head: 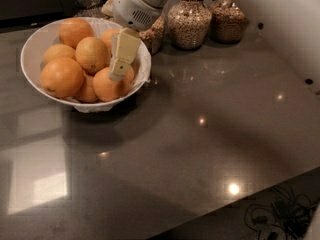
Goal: Pick orange from white bowl
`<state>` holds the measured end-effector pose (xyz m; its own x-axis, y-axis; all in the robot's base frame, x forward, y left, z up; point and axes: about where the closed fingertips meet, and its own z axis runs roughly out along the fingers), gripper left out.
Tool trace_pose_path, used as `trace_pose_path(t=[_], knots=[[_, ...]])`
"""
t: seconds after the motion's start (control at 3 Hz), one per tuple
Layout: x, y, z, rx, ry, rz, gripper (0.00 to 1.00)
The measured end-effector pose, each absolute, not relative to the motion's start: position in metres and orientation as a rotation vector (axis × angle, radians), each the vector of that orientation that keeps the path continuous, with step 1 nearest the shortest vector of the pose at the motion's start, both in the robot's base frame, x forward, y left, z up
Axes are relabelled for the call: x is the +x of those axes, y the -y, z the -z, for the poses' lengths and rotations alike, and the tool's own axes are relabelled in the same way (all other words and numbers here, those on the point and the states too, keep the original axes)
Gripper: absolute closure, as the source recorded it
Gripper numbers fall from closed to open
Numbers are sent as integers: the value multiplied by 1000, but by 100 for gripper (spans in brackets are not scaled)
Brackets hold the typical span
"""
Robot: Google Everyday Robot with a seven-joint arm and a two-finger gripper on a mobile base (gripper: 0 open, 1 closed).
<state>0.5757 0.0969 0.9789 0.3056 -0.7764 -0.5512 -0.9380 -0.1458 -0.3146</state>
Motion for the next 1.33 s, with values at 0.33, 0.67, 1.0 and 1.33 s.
trace_pose_path(t=[0.33, 0.67, 1.0, 1.33], knots=[[586, -118, -977, -1971, -1487, -426, 0], [589, -134, -980, -1954, -1471, -495, 6], [590, -143, -981, -1932, -1483, -528, 19], [591, -145, -979, -1909, -1506, -541, 30]])
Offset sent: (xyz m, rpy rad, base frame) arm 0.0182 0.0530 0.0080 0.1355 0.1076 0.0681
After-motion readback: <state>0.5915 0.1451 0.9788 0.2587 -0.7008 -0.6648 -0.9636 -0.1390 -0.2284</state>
